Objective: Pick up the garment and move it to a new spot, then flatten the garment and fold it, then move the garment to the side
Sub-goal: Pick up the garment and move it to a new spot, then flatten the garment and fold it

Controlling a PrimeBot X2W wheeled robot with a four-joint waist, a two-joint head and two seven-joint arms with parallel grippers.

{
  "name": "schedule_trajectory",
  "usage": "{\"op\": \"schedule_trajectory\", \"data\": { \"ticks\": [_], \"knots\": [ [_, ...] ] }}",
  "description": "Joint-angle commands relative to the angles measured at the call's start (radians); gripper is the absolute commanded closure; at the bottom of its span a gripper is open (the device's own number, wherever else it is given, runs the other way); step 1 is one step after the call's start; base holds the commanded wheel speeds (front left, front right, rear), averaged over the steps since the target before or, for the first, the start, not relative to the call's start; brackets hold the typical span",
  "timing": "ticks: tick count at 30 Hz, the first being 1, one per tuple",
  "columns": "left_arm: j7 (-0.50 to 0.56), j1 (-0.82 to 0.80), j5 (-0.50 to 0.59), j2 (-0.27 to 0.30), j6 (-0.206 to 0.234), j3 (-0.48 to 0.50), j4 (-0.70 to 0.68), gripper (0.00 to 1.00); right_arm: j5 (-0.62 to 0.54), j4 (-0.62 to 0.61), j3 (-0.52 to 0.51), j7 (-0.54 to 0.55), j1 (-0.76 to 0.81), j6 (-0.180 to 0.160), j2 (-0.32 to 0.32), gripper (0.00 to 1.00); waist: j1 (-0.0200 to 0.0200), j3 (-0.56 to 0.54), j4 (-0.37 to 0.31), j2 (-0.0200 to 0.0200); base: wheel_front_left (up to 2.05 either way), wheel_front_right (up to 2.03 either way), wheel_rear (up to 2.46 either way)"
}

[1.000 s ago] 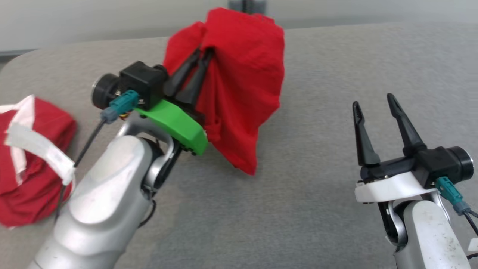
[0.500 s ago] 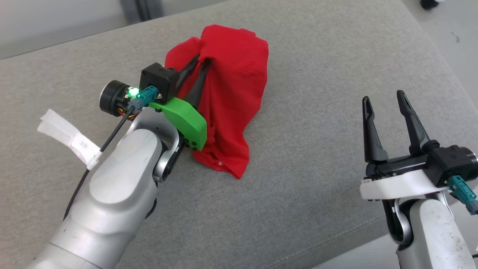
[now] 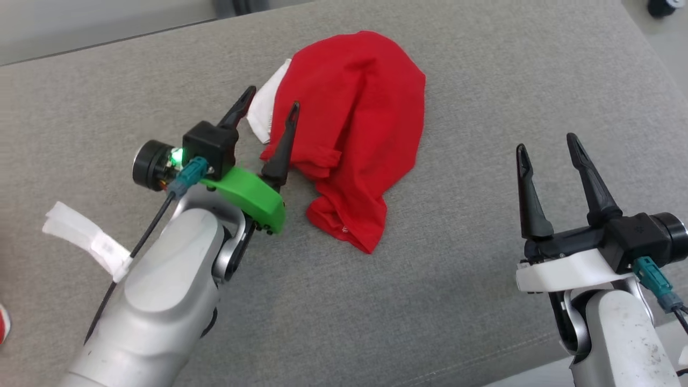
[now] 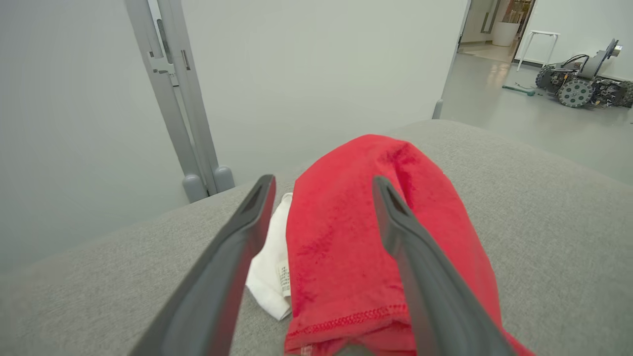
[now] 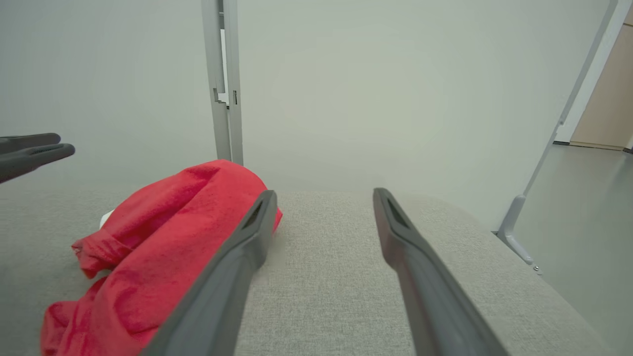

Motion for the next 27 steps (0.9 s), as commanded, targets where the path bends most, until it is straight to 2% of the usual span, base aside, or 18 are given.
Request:
{"op": "schedule_trajectory", "data": {
  "ticks": [1, 6, 10, 13, 16, 20, 27],
  "knots": [
    [-0.009, 0.034, 0.007, 0.013, 0.009, 0.009, -0.017, 0.0, -0.009, -0.003, 0.001, -0.003, 0.02, 0.0, -0.003, 0.0, 0.0, -0.097, 0.133, -0.0001, 0.0, 0.0, 0.0],
    [-0.019, 0.176, 0.021, 0.046, 0.059, 0.053, -0.124, 0.0, -0.005, -0.01, 0.009, -0.003, 0.036, 0.0, -0.003, 0.0, 0.0, -0.137, 0.202, -0.0001, 0.0, 0.0, 0.0],
    [-0.018, 0.319, 0.038, 0.051, 0.078, 0.114, -0.243, 0.0, -0.013, -0.016, 0.017, -0.003, 0.056, 0.0, -0.003, 0.0, 0.0, -0.163, 0.234, -0.0001, 0.0, 0.0, 0.0],
    [-0.018, 0.407, 0.069, 0.042, 0.082, 0.151, -0.308, 0.0, -0.005, -0.011, 0.015, -0.003, 0.076, 0.0, -0.003, 0.0, 0.0, -0.18, 0.247, -0.0001, 0.0, 0.0, 0.0],
    [-0.018, 0.52, 0.11, 0.008, 0.094, 0.226, -0.376, 0.0, 0.014, -0.01, 0.017, -0.003, 0.102, 0.0, -0.003, 0.0, 0.0, -0.201, 0.253, -0.0001, 0.0, 0.0, 0.0],
    [-0.018, 0.606, 0.158, -0.044, 0.084, 0.302, -0.428, 0.0, 0.015, -0.009, 0.029, -0.003, 0.124, 0.0, -0.003, 0.0, 0.0, -0.212, 0.253, -0.0001, 0.0, 0.0, 0.0],
    [-0.018, 0.686, 0.216, -0.126, 0.023, 0.402, -0.447, 0.0, 0.019, 0.003, 0.018, -0.003, 0.14, 0.0, -0.003, 0.0, 0.0, -0.214, 0.259, -0.0001, 0.0, 0.0, 0.0]
  ]
}}
